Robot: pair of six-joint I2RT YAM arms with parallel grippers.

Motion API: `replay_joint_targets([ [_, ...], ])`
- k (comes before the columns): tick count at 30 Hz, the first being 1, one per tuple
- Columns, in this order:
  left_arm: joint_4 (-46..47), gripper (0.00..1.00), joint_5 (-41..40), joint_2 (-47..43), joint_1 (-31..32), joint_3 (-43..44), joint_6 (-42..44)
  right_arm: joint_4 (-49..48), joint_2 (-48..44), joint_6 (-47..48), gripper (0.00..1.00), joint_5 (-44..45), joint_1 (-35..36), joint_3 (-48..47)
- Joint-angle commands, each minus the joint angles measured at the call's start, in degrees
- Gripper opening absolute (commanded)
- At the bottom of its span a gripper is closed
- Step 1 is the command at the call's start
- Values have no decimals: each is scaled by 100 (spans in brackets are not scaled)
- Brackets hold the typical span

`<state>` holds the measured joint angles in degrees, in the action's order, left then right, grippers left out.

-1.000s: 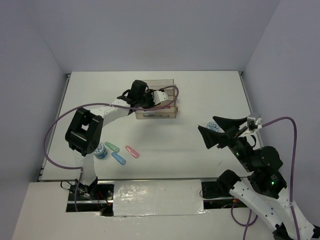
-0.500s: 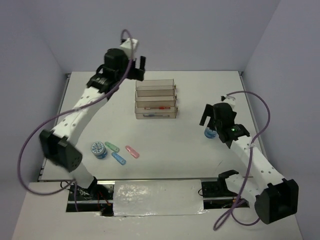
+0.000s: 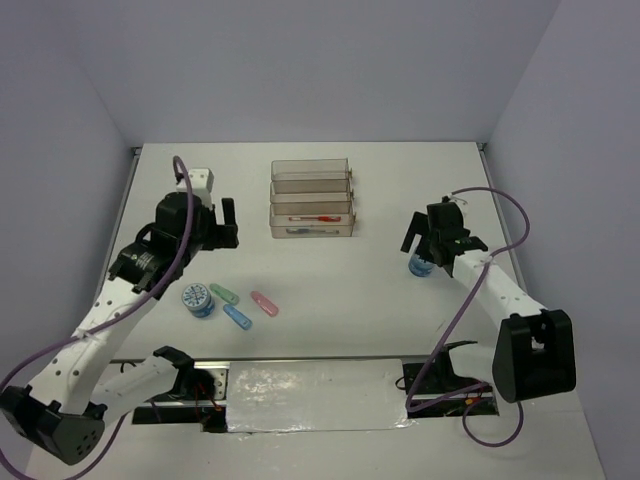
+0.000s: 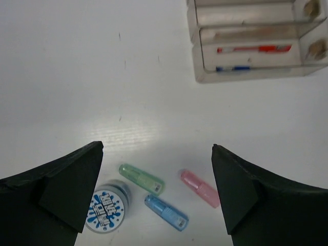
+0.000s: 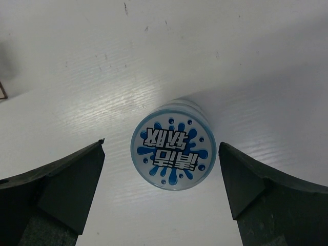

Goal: Sort the stationery into containers
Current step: Pick up the stationery from the center of the board.

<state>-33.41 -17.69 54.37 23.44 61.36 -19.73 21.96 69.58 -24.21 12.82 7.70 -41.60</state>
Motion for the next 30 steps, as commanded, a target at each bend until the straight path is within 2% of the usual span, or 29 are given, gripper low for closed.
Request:
replay_joint_targets([
  [1,70,99,319,4,20,-519,100,-358,72,56,99,72,-50,-120],
  [3,141,99,433,-102,20,-766,144,-306,230,48,98,150,-58,-172],
  [5,133,99,399,-198,20,-889,214,-341,459,56,93,212,-50,-208],
  [6,150,99,381,-242,20,-941,241,-367,538,65,86,212,-58,-216],
  [9,247,99,450,-514,20,-1205,232,-490,627,65,74,159,-58,-173],
  [12,291,99,469,-673,20,-1250,250,-429,636,48,52,116,-41,-217],
  [13,282,99,364,-708,20,-1250,233,-464,496,91,32,29,-41,-190],
  [15,300,99,389,-708,20,-1276,223,-464,311,83,2,-130,-15,-225],
  [17,282,99,390,-682,29,-1258,180,-603,-14,91,0,-323,143,-400],
  [19,238,99,206,-691,20,-1223,136,-832,-260,162,0,-946,379,-680],
  [23,212,99,-173,-980,20,-1267,83,-1499,28,311,0,-1124,986,-1463],
  [26,300,99,-182,-1174,20,-1320,118,-2385,1087,539,0,-1106,1329,-1981],
  [30,177,99,-787,-1209,20,-1276,-66,-2741,2505,935,0,-834,1550,-3421],
])
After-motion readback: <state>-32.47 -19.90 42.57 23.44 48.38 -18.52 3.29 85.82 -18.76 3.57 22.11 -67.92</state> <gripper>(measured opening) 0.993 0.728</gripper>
